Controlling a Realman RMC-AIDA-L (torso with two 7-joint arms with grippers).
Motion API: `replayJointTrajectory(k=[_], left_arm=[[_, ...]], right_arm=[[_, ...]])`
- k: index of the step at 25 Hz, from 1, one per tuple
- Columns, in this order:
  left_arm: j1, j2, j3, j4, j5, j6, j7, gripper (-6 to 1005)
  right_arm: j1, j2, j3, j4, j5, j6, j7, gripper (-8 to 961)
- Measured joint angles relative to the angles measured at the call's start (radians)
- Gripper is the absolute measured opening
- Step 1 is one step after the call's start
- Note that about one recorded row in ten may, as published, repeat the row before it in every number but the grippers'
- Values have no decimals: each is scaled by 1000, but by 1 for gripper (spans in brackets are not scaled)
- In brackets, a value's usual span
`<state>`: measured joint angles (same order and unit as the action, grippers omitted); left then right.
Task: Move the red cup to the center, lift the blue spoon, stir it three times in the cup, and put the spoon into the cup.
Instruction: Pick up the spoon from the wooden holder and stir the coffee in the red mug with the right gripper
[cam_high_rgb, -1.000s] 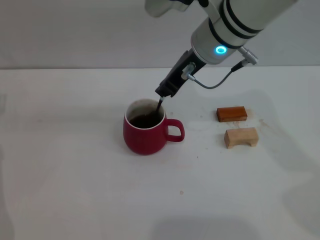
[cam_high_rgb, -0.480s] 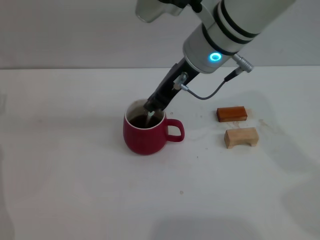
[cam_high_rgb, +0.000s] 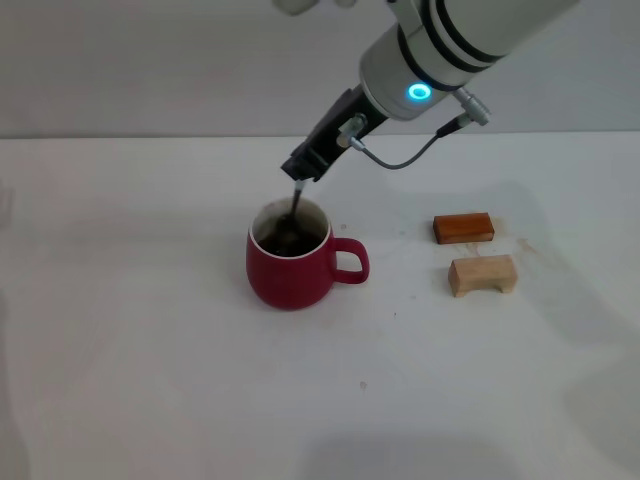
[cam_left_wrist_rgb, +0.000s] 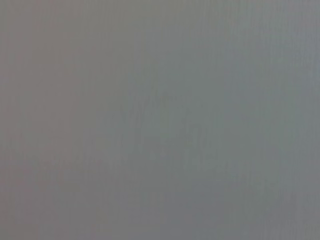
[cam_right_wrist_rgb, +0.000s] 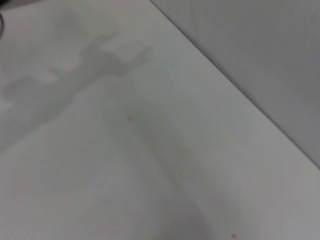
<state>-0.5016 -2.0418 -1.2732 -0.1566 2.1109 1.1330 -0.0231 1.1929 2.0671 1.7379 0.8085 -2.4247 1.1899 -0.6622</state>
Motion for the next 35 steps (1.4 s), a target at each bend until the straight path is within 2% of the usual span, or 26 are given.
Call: replayJointTrajectory(k=[8,13,27,33,35], left_arm=[[4,-1,0,-1,2,1,0,860],[7,-1,0,-3,1,1,0,860],[14,-1,0,-12,0,22,0,859],[14,-2,0,-23,0,23,-1,859],[14,-1,0,-25,1,23,-1,859]], right_arm=[[-15,1,-7,7,-24,85,9,134],[-34,5,-25,47,34,133,9,136],[-34,7,-61,39,81,133,10,145],[-36,7,-61,45,82,114,9,228],[-56,7,-69,74,82,63,-8,228]])
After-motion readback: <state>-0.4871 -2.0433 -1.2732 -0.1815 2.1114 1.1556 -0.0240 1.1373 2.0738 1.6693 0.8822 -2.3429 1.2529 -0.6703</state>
